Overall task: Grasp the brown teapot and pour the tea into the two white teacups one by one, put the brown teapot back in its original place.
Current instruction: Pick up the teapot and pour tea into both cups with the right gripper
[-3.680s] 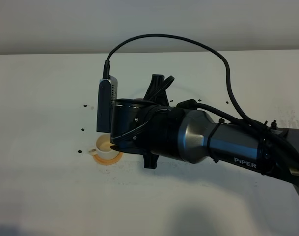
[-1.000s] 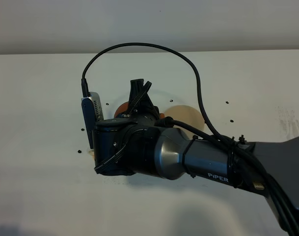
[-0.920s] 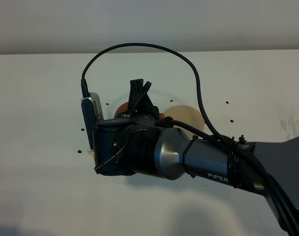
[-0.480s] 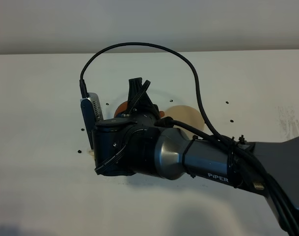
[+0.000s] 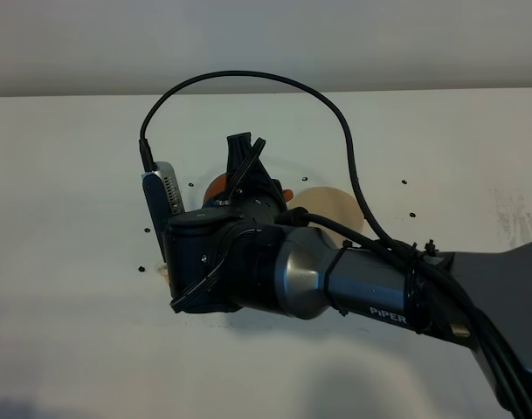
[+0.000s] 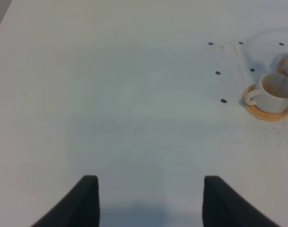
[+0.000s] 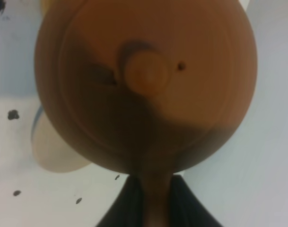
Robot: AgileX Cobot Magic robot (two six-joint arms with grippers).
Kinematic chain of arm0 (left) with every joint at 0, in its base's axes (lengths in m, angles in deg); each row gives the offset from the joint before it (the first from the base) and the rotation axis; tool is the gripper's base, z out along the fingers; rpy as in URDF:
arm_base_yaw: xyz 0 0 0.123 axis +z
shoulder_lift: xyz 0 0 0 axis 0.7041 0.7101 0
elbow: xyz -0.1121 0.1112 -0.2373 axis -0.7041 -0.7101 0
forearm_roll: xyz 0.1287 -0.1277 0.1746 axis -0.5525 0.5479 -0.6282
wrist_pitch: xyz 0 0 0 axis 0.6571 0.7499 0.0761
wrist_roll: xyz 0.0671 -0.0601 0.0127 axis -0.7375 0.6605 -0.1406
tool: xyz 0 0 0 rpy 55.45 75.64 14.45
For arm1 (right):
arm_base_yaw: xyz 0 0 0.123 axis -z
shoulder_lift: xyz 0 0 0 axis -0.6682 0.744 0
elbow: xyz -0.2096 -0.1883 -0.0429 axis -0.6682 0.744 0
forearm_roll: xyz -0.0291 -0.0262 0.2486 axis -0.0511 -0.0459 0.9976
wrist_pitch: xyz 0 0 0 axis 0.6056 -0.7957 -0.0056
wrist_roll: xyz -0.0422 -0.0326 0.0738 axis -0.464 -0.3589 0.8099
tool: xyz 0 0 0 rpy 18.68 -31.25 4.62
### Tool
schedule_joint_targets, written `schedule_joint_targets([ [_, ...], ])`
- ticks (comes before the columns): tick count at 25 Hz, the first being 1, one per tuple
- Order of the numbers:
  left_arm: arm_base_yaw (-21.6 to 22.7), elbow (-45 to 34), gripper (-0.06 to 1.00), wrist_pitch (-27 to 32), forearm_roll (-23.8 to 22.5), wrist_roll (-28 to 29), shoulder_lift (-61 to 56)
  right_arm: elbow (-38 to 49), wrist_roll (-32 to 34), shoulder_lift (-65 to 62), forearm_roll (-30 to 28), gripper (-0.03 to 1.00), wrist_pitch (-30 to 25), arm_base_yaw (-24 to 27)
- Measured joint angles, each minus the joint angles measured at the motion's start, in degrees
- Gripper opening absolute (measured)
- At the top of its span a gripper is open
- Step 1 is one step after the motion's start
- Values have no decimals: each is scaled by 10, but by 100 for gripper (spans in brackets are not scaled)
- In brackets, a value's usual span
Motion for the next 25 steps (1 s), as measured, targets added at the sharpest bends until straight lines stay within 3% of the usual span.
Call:
schedule_joint_targets([
  [25, 0, 0, 50, 0, 0, 0, 0, 0, -24, 0, -9, 9, -2, -2],
])
